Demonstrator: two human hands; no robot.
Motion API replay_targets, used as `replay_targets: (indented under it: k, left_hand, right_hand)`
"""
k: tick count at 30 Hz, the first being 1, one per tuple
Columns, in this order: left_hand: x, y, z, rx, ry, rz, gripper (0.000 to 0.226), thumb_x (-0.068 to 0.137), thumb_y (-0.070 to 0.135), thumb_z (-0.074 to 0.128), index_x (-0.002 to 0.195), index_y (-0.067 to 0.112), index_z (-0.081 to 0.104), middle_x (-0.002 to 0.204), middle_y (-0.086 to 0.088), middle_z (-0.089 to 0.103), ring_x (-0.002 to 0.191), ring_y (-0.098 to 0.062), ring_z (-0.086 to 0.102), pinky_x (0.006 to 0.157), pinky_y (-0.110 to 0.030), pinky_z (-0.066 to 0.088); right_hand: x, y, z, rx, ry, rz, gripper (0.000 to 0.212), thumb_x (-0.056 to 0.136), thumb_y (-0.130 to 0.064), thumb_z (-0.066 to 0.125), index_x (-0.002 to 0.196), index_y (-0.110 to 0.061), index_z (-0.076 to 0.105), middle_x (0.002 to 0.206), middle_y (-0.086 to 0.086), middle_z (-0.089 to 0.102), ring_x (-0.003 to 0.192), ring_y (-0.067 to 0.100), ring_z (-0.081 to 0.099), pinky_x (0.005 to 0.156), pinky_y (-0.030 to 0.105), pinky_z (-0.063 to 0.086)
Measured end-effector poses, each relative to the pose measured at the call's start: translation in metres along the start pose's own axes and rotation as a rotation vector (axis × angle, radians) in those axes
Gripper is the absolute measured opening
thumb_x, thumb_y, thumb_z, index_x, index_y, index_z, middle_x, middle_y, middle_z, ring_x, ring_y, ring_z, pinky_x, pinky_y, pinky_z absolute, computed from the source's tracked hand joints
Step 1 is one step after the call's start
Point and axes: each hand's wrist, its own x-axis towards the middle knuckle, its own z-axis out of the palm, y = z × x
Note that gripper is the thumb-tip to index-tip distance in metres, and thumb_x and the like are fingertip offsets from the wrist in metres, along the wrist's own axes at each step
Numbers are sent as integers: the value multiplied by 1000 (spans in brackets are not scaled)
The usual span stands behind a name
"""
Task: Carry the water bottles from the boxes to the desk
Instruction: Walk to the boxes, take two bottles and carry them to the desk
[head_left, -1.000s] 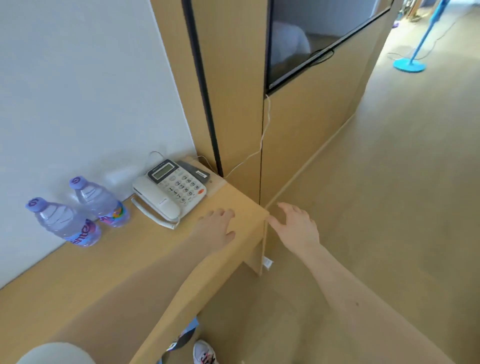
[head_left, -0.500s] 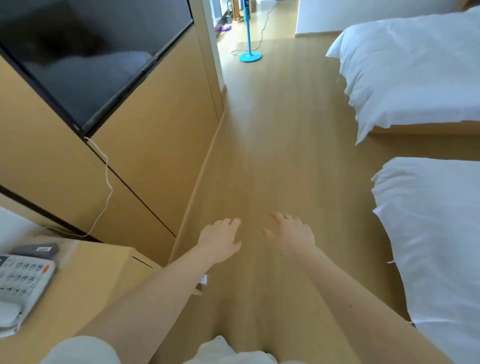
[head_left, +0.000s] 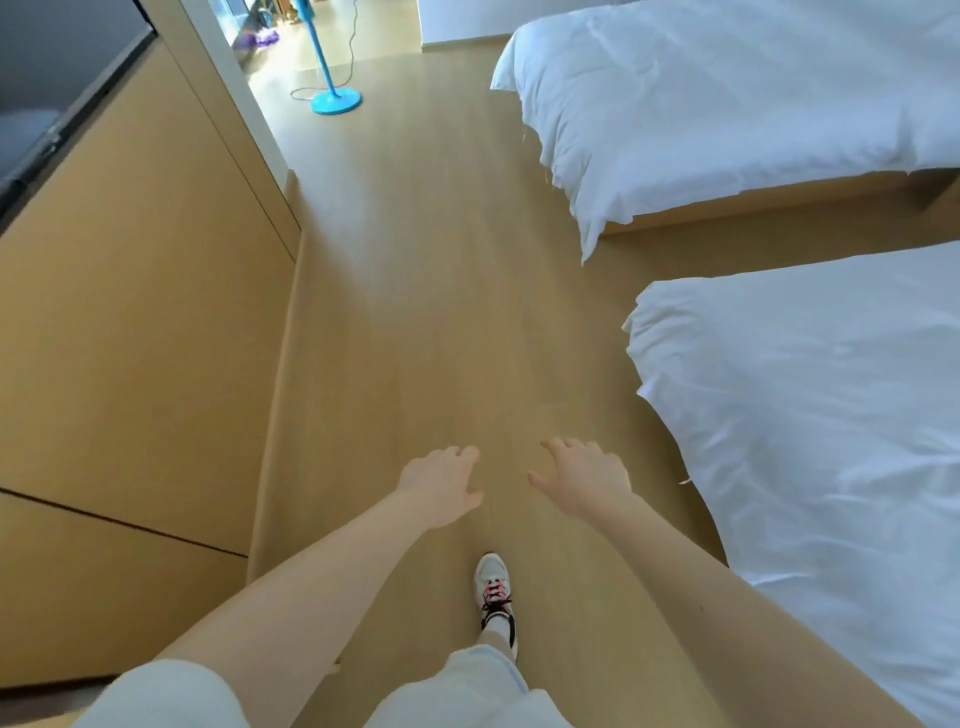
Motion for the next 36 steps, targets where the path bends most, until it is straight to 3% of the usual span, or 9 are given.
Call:
replay_targets:
  k: [5, 11, 16, 27, 36]
  left_hand:
    - [72, -21, -38, -7, -64, 63, 49, 98, 40, 46, 140, 17, 34, 130, -5, 50, 111, -25, 54, 77, -33, 42]
    - [149, -56, -118, -12, 5, 84, 49, 99, 42, 45, 139, 16, 35, 131, -6, 50, 112, -27, 54, 88, -42, 50]
    - [185, -75, -155, -32, 21, 80, 45, 99, 43, 45, 136, 18, 39, 130, -3, 51, 112, -24, 54, 83, -36, 48]
    - [279, -106, -204, -61, -31, -33, 46, 99, 43, 46, 137, 20, 38, 126, 0, 53, 108, -21, 55, 84, -34, 48]
    - [410, -100, -300, -5, -74, -119, 46, 98, 43, 46, 137, 19, 39, 122, -1, 53, 105, -22, 56, 84, -37, 50]
  right_hand:
    - [67, 6, -55, -5, -8, 67, 57, 98, -51, 40, 148, -25, 31, 146, 1, 43, 131, 23, 42, 97, 37, 40]
    - [140, -6, -124, -5, 80, 64, 55, 99, -49, 40, 147, -23, 33, 143, 2, 45, 129, 23, 44, 97, 38, 43]
    - [184, -13, -158, -29, 70, 48, 54, 99, -48, 40, 147, -23, 33, 143, 3, 44, 127, 23, 46, 95, 37, 43]
    - [329, -14, -219, -58, 29, -75, 52, 100, -48, 38, 145, -22, 36, 140, 3, 47, 122, 24, 50, 88, 36, 44]
    - [469, 25, -296, -8, -20, -125, 53, 100, -49, 38, 145, -21, 36, 139, 5, 48, 122, 25, 51, 91, 38, 46]
